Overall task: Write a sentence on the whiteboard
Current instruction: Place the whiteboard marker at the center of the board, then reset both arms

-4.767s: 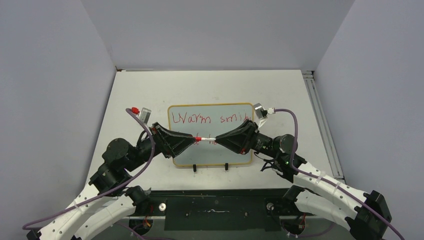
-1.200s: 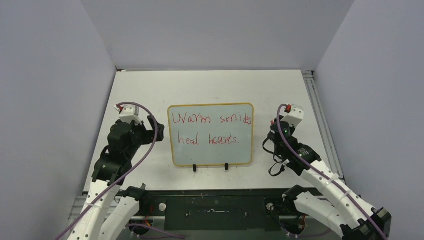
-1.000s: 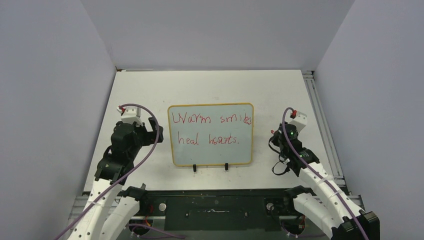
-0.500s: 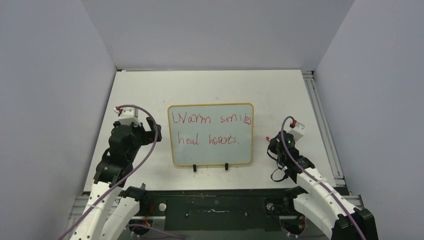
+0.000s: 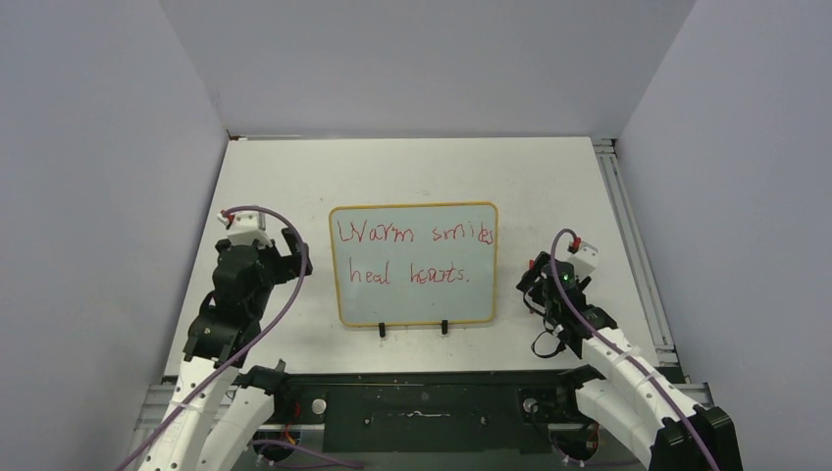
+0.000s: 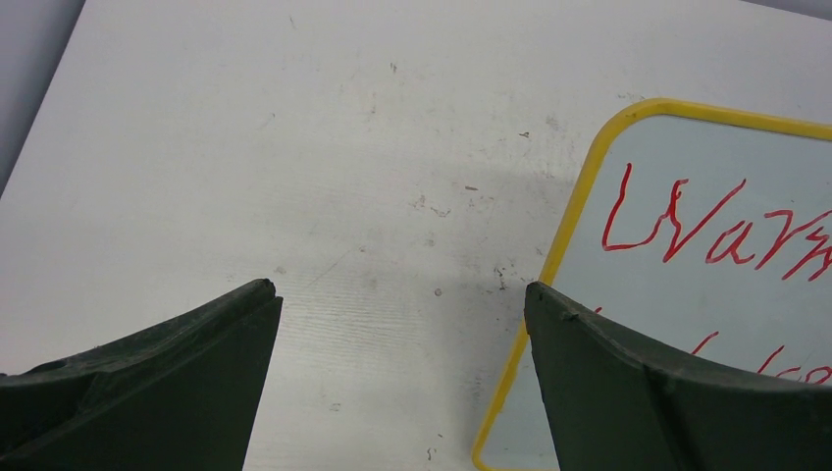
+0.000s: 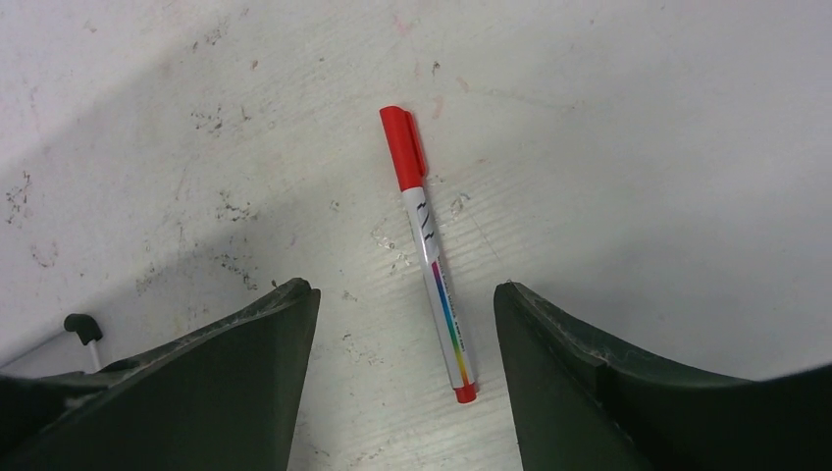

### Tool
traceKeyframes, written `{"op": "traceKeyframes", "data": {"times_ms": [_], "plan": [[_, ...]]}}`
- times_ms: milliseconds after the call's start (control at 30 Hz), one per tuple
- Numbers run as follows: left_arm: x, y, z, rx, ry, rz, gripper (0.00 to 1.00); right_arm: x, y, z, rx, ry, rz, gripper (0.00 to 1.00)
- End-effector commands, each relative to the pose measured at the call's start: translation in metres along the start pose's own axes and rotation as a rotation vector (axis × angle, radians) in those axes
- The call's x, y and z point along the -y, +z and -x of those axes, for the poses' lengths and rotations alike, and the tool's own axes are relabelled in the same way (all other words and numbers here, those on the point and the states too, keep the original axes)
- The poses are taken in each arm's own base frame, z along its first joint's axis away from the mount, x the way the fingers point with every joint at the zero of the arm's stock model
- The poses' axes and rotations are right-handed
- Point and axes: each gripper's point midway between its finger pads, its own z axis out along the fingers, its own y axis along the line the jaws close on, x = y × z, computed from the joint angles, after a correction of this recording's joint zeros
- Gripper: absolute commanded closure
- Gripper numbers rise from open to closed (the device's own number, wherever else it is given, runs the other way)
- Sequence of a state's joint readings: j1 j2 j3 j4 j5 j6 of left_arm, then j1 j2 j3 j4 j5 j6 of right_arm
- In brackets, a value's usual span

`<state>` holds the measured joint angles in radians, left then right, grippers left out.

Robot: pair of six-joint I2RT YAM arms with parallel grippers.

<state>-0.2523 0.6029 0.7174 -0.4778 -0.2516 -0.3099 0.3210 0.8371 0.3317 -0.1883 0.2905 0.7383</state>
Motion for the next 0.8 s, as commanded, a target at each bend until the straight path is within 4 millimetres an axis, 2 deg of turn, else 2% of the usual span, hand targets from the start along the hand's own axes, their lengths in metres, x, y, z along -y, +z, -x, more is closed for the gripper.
{"op": "traceKeyframes", "data": {"times_ms": [0,67,233,300,400,467,533,633,767], "plan": [[0.000,-0.004,0.016,0.055,-0.014,0.003,0.05,-0.015,-0.013,0.039,0.091,-0.020,0.035,0.29],[0.000,-0.005,0.019,0.072,-0.025,0.004,0.03,-0.020,-0.020,0.052,0.114,-0.051,0.048,0.23],[0.003,-0.010,0.033,0.116,-0.046,-0.013,0.04,-0.035,-0.048,0.094,0.240,-0.128,0.121,0.15],[0.005,-0.014,0.037,0.131,-0.054,-0.025,0.04,-0.048,-0.062,0.112,0.297,-0.172,0.187,0.14],[0.010,-0.019,0.041,0.146,-0.059,-0.060,0.04,-0.070,-0.084,0.128,0.354,-0.216,0.313,0.11],[0.013,-0.021,0.042,0.160,-0.059,-0.080,0.04,-0.087,-0.100,0.134,0.385,-0.239,0.425,0.01],[0.014,-0.023,0.044,0.172,-0.059,-0.094,0.04,-0.096,-0.116,0.142,0.417,-0.251,0.486,0.00],[0.014,-0.027,0.046,0.187,-0.060,-0.097,0.04,-0.098,-0.134,0.154,0.470,-0.250,0.514,0.05],[0.012,-0.031,0.049,0.209,-0.063,-0.094,0.04,-0.092,-0.140,0.161,0.488,-0.240,0.488,0.06]]}}
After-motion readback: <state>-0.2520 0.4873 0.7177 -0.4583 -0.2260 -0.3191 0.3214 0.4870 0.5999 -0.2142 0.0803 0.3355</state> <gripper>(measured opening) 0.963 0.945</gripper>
